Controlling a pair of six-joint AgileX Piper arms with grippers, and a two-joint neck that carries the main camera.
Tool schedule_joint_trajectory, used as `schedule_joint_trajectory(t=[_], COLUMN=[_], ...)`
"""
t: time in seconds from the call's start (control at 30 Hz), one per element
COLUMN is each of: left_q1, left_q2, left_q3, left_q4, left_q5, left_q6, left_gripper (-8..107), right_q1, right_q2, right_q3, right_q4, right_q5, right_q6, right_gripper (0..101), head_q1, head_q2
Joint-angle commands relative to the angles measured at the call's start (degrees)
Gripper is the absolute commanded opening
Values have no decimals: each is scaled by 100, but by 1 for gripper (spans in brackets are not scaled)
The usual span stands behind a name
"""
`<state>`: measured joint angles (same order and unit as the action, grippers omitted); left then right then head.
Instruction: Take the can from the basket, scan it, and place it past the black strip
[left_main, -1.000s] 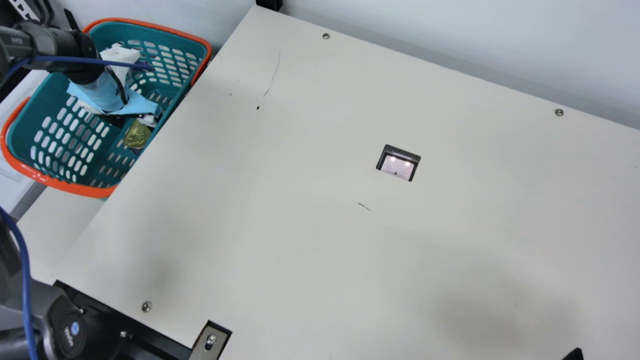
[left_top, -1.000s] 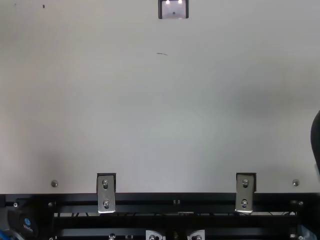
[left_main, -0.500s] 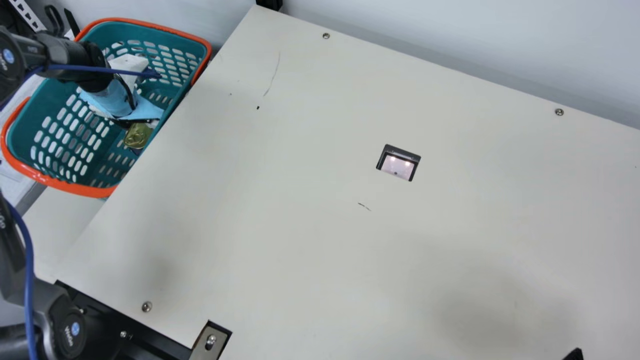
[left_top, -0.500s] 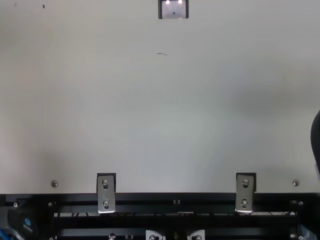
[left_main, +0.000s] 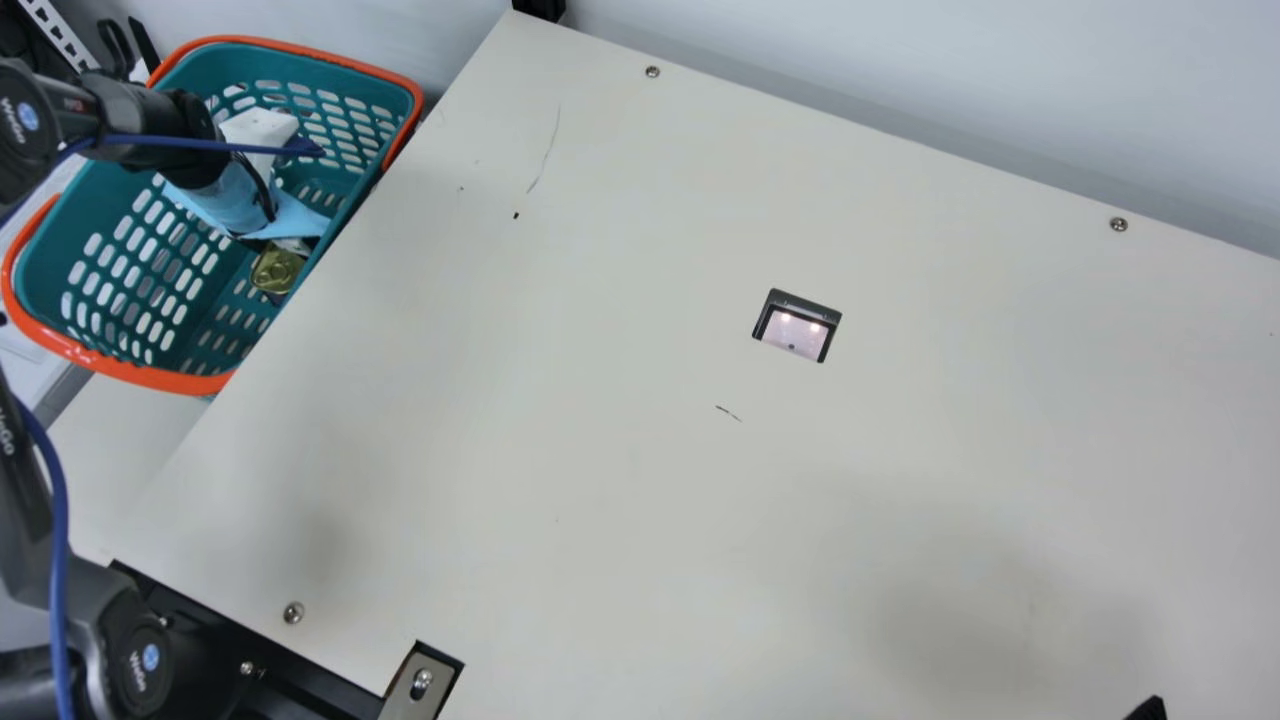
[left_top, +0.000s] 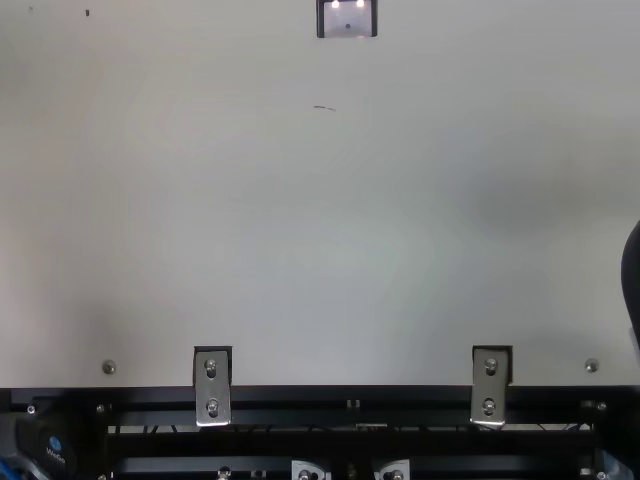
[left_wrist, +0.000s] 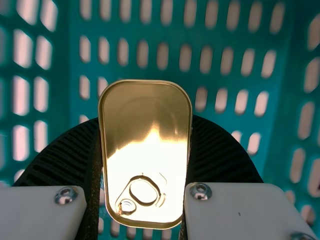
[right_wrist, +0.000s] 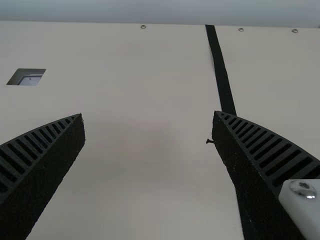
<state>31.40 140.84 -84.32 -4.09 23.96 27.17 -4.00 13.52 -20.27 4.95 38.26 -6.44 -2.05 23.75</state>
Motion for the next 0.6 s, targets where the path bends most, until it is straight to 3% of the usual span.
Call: schedule_joint_trajectory(t=[0.0,0.57], left_q1=[-16,-73], left_q2=[-358,-3101], left_q3=[208,1703], left_q4=[-126,-1019], left_q5=[-138,-592], left_q6=[102,800], left_gripper=[10,10], right_q1=[0,0], right_q2=[0,0], right_q3=[0,0], right_q4=[0,0], right_q5=[0,0], right_q6=[0,0], right_gripper=[101,101], head_q1=[-175,-175], head_q2=[85,85])
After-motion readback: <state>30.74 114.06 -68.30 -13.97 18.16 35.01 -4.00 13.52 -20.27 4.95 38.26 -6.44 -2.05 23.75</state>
